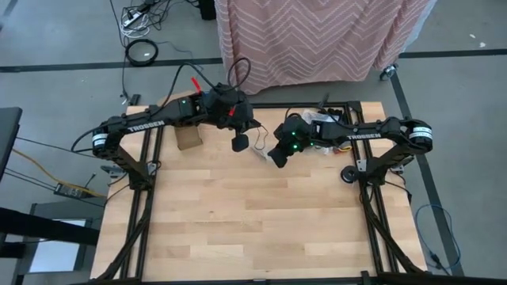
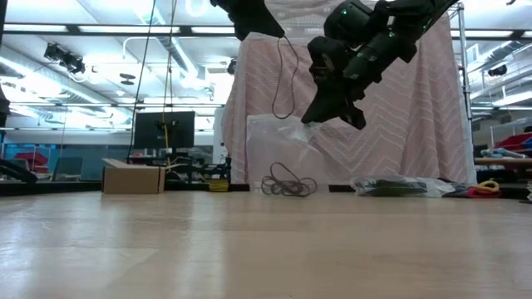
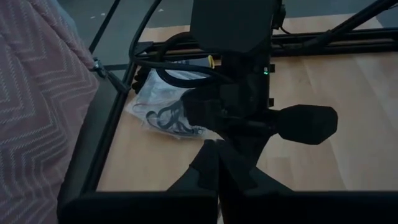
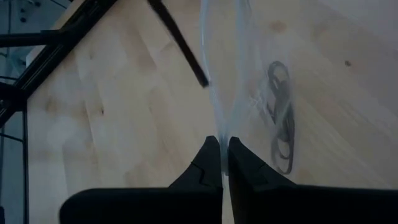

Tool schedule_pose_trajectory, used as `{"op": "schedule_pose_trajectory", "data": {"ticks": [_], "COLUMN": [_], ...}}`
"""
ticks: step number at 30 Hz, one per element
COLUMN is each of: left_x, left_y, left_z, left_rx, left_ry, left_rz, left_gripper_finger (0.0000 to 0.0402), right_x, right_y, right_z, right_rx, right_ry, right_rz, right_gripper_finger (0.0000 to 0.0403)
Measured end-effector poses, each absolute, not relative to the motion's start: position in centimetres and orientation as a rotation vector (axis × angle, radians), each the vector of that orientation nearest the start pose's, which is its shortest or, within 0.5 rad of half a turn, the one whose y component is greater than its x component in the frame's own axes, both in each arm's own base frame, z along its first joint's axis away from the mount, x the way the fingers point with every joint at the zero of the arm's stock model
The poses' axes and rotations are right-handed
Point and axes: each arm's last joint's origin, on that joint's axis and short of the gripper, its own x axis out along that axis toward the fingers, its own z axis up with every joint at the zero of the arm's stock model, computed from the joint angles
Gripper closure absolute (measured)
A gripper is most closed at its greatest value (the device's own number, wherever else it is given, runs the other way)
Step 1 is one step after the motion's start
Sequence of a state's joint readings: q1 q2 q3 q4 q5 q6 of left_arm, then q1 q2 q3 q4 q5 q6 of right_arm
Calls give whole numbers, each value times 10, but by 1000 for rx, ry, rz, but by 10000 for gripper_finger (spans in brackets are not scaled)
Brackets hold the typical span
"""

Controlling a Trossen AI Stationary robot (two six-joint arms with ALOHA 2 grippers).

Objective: Sort rubber bands
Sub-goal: Put the black rubber band into the transparent zip bag

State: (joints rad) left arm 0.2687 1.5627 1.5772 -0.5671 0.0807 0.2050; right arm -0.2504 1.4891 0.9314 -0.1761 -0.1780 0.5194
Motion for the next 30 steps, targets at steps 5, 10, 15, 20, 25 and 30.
{"op": "schedule_pose_trajectory", "data": {"ticks": [5, 10, 15, 20, 25, 30], "left_x": [333, 334, 334, 333, 333, 333], "left_y": [89, 90, 90, 89, 90, 92], "left_z": [381, 383, 383, 382, 382, 382], "left_rx": [105, 110, 109, 106, 107, 106], "left_ry": [551, 527, 533, 546, 538, 538], "left_rz": [128, 131, 131, 129, 133, 136], "left_gripper_finger": [401, 401, 401, 401, 401, 401], "right_x": [301, 301, 301, 301, 301, 301], "right_y": [-72, -72, -71, -71, -71, -71], "right_z": [223, 223, 223, 223, 223, 223], "right_rx": [651, 649, 649, 650, 650, 653], "right_ry": [688, 692, 694, 695, 695, 696], "right_rz": [-254, -249, -248, -246, -246, -238], "right_gripper_finger": [403, 403, 403, 403, 403, 403]}}
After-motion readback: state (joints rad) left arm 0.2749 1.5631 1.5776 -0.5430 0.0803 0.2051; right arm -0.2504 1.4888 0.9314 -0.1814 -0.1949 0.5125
